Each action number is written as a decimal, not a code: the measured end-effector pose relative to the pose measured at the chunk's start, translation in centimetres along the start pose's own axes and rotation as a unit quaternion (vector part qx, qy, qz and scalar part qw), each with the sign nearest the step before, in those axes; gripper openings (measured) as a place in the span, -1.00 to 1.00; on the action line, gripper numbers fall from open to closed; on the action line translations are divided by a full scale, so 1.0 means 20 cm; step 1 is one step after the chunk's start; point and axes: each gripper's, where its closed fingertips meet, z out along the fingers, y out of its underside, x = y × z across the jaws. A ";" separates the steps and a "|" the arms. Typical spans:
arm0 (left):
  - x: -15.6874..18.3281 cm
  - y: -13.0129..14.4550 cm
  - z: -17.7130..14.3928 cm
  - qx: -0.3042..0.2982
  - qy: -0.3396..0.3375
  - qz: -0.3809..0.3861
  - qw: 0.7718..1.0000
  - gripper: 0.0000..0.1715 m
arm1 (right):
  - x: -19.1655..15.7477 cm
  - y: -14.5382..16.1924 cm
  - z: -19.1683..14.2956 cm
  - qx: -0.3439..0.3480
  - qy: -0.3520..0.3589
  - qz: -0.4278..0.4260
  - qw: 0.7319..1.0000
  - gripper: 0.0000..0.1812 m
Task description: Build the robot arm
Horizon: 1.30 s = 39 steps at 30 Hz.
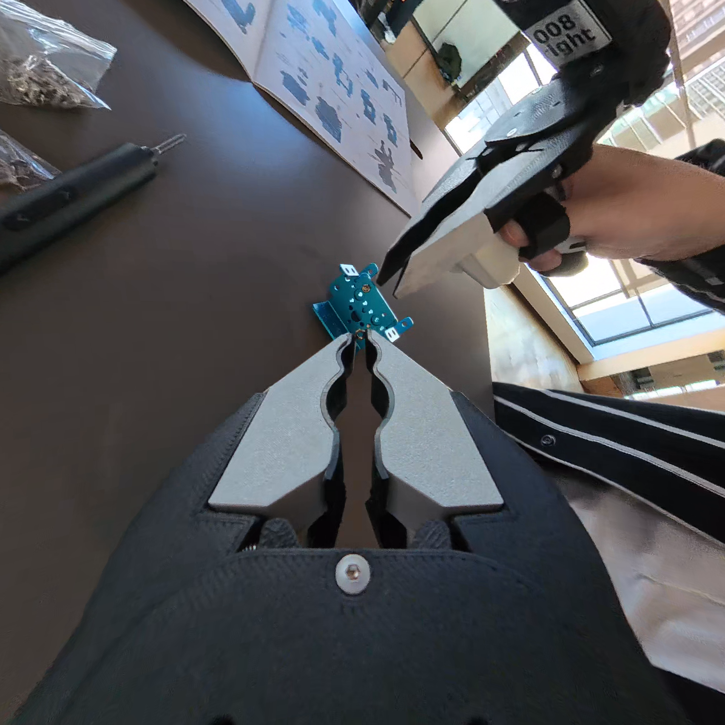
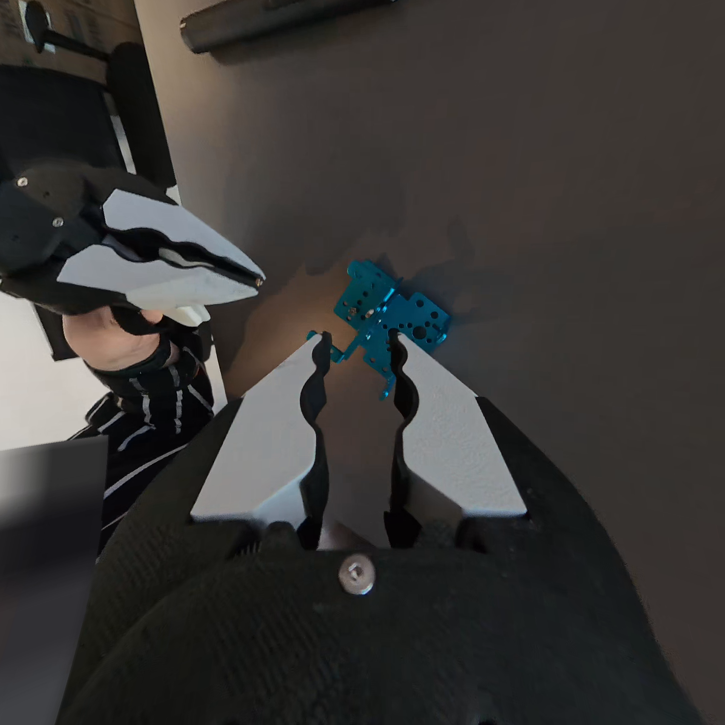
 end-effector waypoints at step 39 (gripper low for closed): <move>0.03 0.05 0.21 -0.134 0.085 -0.255 0.954 -0.96 | -0.06 0.01 -0.08 0.287 -0.084 -0.560 0.773 -0.31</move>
